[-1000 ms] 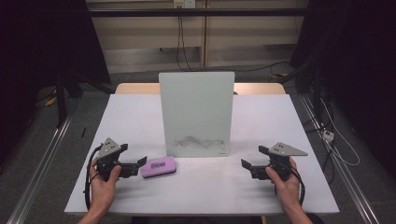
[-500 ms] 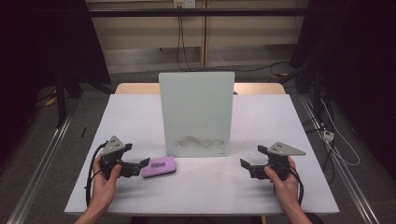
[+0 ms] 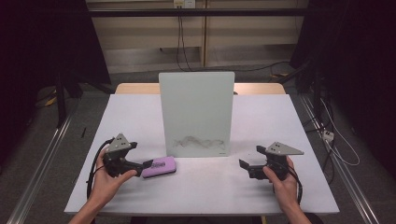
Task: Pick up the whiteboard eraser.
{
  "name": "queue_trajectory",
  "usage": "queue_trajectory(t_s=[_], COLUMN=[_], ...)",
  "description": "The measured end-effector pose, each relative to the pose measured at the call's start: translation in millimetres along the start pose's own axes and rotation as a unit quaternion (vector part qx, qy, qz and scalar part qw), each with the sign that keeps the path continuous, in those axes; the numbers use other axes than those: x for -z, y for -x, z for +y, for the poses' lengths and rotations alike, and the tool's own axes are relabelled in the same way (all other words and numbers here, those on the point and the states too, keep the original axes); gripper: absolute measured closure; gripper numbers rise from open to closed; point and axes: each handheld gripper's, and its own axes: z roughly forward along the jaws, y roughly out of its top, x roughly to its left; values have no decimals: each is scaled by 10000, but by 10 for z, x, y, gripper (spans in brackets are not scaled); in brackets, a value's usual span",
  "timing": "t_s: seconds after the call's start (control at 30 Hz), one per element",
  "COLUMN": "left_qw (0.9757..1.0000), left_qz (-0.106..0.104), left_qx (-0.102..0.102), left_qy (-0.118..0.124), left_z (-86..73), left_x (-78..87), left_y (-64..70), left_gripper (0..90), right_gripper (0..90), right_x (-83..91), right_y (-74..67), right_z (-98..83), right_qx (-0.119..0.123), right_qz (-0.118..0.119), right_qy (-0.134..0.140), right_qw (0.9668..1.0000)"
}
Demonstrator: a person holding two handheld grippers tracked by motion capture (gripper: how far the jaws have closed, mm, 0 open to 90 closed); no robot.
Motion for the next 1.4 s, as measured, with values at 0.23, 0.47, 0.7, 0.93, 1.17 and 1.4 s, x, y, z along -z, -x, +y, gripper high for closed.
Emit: queue_trajectory(t_s=[0.23, 0.47, 0.7, 0.93, 1.17, 1.4], left_qw=[9978, 9936, 9865, 9784, 9694, 9621], left_qz=[-429, -655, -889, -1197, -1336, -1433], left_qx=[-345, -565, -847, -1030, -1224, -1369], left_qy=[-360, -726, -1081, -1335, -1657, -1875], left_z=[106, 150, 201, 231, 242, 258], left_x=[-89, -195, -264, -359, -488, -555], left_y=[104, 154, 123, 87, 102, 121], left_gripper=[114, 145, 159, 199, 225, 280], right_gripper=[75, 75, 75, 74, 73, 73], right_x=[4, -9, -14, -22, -24, -34], right_y=[5, -7, -6, -12, -9, -13], right_z=[-6, -4, -7, -6, -7, -6], right_qx=[7, 42, 45, 34, 43, 59], right_qz=[12, 53, 69, 94, 102, 101], right_qy=[4, -21, -35, -46, -49, -58], right_qw=[10000, 10000, 10000, 9999, 9999, 9999])
